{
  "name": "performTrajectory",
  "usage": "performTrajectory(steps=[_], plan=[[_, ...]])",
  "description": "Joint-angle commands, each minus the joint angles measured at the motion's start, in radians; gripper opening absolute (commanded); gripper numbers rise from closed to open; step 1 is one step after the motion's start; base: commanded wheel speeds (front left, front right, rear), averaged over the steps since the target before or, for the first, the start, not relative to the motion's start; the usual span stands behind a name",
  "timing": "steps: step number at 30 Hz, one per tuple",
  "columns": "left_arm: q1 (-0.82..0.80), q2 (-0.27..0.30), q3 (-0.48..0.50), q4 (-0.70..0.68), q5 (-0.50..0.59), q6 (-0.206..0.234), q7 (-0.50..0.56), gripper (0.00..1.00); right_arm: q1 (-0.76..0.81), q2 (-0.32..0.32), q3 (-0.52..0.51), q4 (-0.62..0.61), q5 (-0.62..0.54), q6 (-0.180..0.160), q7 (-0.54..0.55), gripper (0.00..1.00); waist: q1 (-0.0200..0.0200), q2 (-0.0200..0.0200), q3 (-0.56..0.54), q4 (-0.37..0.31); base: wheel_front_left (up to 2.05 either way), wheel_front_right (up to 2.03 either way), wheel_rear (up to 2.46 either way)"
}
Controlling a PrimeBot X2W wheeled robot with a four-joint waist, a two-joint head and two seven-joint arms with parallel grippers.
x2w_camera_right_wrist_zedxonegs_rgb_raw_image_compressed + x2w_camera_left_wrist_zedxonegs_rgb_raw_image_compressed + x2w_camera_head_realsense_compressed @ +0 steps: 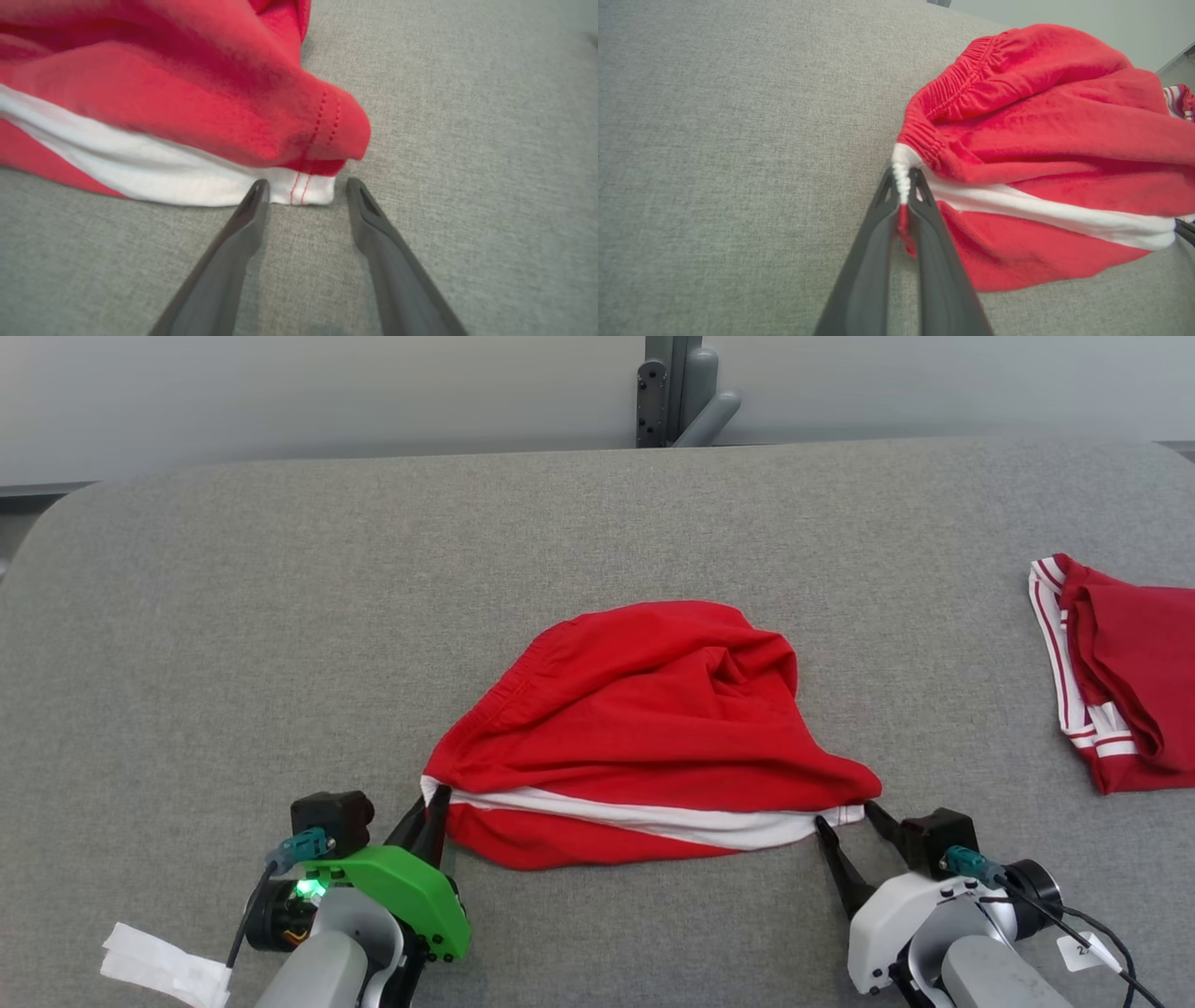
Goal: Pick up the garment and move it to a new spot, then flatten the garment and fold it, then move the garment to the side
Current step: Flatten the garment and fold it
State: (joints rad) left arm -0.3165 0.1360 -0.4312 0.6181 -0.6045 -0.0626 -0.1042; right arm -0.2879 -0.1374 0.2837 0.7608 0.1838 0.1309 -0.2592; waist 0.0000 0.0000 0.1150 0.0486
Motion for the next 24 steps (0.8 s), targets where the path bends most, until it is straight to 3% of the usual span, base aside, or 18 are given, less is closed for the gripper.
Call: performTrajectory(steps=[1,6,8,11,19,22,23,24], plan=[[-0.013,0.004,0.001,0.005,0.001,-0.004,-0.007,0.00,-0.011,-0.001,0.013,0.012,0.011,0.000,-0.004,0.78,0.0000,0.0000,0.001,0.000,0.00,0.00,0.00],[-0.018,0.008,0.001,0.015,-0.006,-0.003,-0.013,0.00,-0.027,-0.001,0.046,-0.008,0.031,0.000,-0.006,0.50,0.0000,0.0000,0.003,-0.006,0.00,0.00,0.00],[-0.019,0.007,-0.001,0.017,-0.007,-0.003,-0.013,0.00,-0.028,-0.002,0.055,-0.015,0.037,0.000,-0.006,0.45,0.0000,0.0000,0.003,-0.007,0.00,0.00,0.00],[-0.022,0.006,-0.004,0.019,-0.007,-0.002,-0.014,0.00,-0.029,-0.002,0.064,-0.019,0.053,0.000,-0.006,0.42,0.0000,0.0000,0.002,-0.007,0.00,0.00,0.00],[-0.017,0.011,-0.009,0.024,-0.011,0.002,-0.018,0.00,-0.038,0.004,0.077,-0.016,0.094,0.000,-0.006,0.45,0.0000,0.0000,-0.002,-0.010,0.00,0.00,0.00],[-0.015,0.011,-0.011,0.024,-0.013,0.004,-0.018,0.00,-0.045,0.007,0.080,-0.009,0.106,0.000,-0.006,0.18,0.0000,0.0000,-0.004,-0.011,0.00,0.00,0.00],[-0.015,0.011,-0.013,0.023,-0.013,0.005,-0.018,0.00,-0.046,0.008,0.082,-0.006,0.108,0.000,-0.006,0.05,0.0000,0.0000,-0.005,-0.011,0.00,0.00,0.00],[-0.014,0.010,-0.013,0.023,-0.014,0.005,-0.018,0.00,-0.047,0.008,0.083,-0.003,0.110,0.000,-0.006,0.00,0.0000,0.0000,-0.006,-0.010,0.00,0.00,0.00]])
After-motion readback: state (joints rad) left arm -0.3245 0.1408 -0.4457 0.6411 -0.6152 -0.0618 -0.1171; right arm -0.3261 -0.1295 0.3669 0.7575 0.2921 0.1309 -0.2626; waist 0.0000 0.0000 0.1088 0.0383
